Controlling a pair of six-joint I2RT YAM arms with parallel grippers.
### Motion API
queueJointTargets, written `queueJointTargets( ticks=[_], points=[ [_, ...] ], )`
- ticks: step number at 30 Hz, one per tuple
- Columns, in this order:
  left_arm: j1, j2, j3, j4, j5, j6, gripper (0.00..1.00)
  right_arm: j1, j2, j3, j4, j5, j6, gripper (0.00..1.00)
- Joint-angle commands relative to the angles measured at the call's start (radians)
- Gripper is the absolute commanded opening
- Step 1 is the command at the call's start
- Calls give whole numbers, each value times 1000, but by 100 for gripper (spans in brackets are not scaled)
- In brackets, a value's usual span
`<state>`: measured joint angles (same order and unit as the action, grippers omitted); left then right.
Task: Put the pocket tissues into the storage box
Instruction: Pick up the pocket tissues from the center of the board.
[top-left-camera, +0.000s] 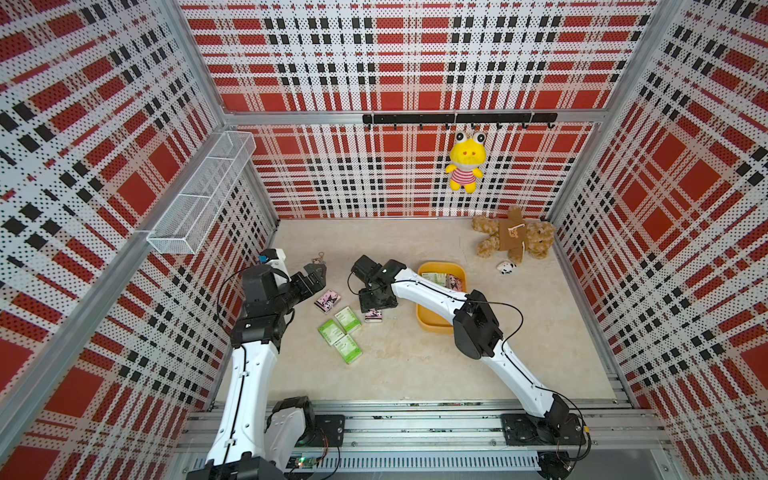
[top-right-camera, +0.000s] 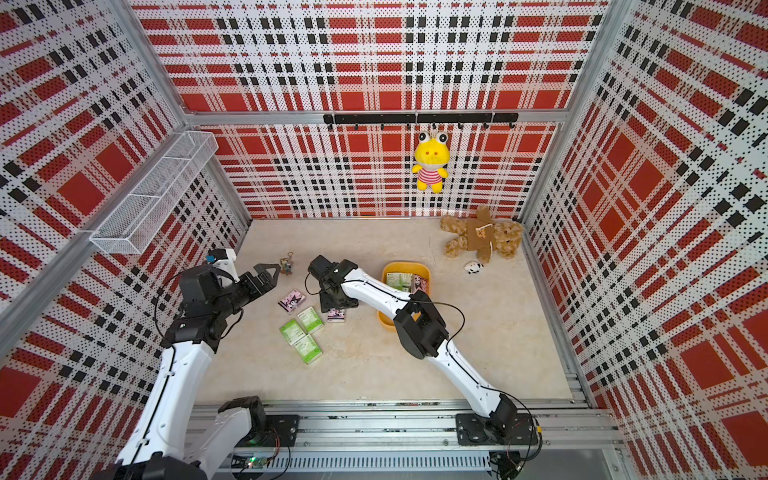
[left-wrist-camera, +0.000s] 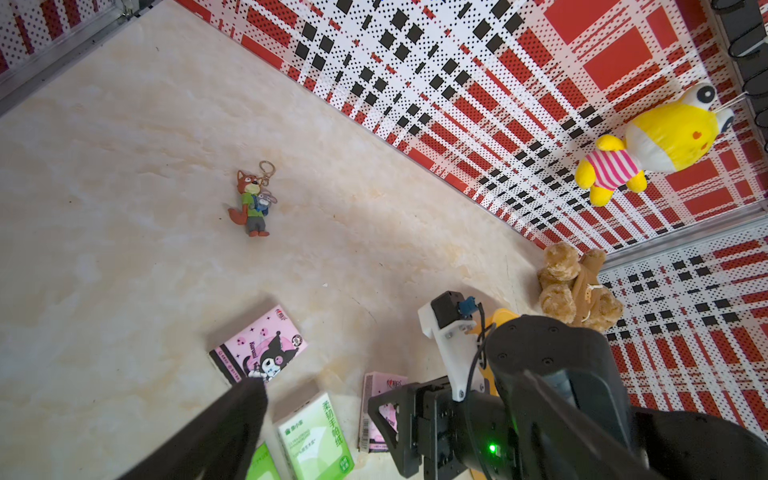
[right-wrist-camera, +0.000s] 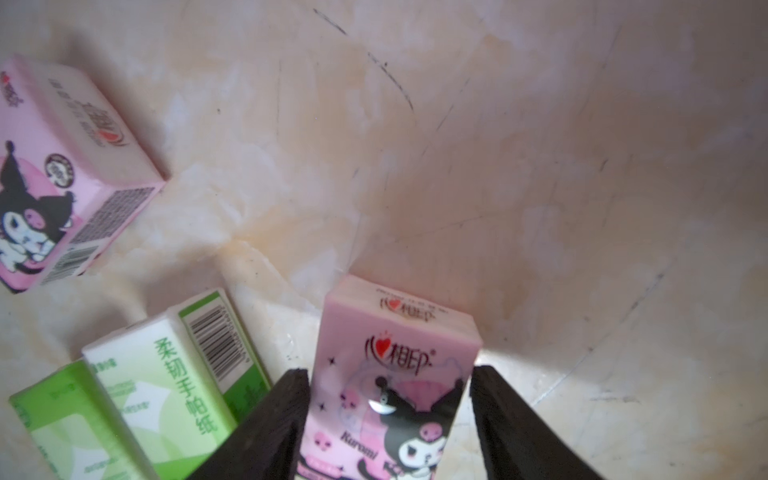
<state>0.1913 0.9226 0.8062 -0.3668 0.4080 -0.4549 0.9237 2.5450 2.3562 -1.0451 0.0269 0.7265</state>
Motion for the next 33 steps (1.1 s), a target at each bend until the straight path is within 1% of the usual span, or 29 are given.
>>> queueJointTargets(
  ticks=[1, 7, 9, 12, 13, 16, 22, 26, 29, 33],
  points=[
    [7, -12, -8, 19, 8, 16, 99, 3, 27, 11, -39, 21, 0, 69],
    [7, -14, -4, 19, 12, 16, 99, 7, 39, 7, -51, 12, -14, 67],
    [7, -13, -3, 19, 12, 16, 99, 9, 34, 3, -48, 15, -21, 62],
    [7, -5, 5, 19, 15, 16, 99, 10, -1, -30, -12, 23, -25, 49],
    [8, -4, 9, 20, 16, 15, 99, 8, -22, -52, 13, 23, -25, 46],
    [8, 2, 20, 19, 18, 13, 99, 6, -82, -103, 82, 12, -32, 44],
    [5, 9, 35, 19, 26, 3, 99, -11, -190, -141, 156, 1, -51, 43],
    [1, 9, 43, 19, 25, -5, 99, -52, -324, -250, 214, 25, -48, 42],
    [-1, 13, 53, 19, 26, -10, 99, -110, -451, -380, 264, 33, -42, 42],
    [-10, 16, 66, 20, 23, -15, 99, -199, -594, -530, 270, 71, -57, 43]
  ],
)
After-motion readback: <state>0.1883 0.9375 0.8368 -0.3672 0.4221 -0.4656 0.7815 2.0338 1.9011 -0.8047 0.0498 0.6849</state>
